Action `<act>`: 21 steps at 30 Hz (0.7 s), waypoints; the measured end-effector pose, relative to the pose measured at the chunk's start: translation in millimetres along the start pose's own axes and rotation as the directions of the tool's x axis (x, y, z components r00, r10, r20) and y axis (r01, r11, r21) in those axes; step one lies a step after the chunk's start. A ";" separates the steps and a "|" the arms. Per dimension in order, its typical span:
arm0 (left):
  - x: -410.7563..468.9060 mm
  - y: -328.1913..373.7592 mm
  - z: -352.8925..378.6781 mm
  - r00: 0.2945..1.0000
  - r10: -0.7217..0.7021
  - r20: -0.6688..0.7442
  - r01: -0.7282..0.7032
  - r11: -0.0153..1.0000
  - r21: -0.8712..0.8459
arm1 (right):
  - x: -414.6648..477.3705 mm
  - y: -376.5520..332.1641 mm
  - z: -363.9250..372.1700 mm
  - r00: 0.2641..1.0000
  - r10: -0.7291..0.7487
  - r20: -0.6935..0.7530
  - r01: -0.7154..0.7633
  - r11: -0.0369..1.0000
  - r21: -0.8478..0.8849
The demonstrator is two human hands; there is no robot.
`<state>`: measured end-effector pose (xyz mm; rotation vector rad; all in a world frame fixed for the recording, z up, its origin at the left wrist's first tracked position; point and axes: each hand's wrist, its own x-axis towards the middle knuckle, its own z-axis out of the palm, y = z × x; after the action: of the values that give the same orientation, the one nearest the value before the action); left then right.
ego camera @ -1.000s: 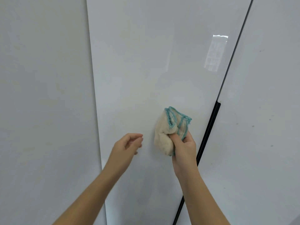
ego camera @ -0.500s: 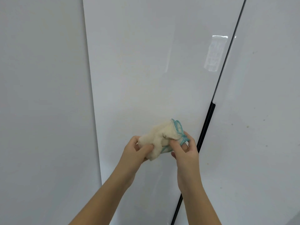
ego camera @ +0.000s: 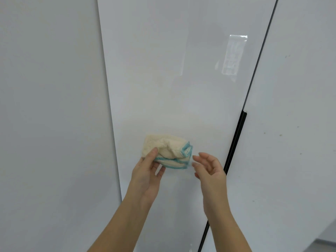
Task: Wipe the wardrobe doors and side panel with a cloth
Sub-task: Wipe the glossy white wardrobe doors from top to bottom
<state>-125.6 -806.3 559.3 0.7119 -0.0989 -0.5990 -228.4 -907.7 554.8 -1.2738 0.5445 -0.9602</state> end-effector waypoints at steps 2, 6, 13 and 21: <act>0.3 15.4 1.3 0.995 0.098 0.018 -0.098 0.995 0.036 | 3.4 -7.7 -6.6 0.988 -0.117 -0.097 0.105 0.987 -0.123; 5.3 37.1 17.7 0.926 0.378 0.015 -0.363 0.876 0.317 | 17.8 -33.5 -20.6 0.897 -0.383 -0.220 0.291 0.888 -0.357; 34.3 27.3 90.0 0.511 0.695 0.505 -0.804 0.179 0.567 | 68.4 -72.1 -47.3 0.831 -0.512 -0.219 0.321 0.762 -0.563; 65.6 -7.4 161.3 -0.041 0.559 0.828 -0.813 -0.500 0.297 | 95.1 -71.1 -70.0 0.902 -0.417 -0.109 0.263 0.733 -0.628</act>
<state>-120.4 -941.1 669.8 1.3234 -1.2902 1.1663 -255.7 -1025.7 620.6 -1.8933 0.8744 -1.3295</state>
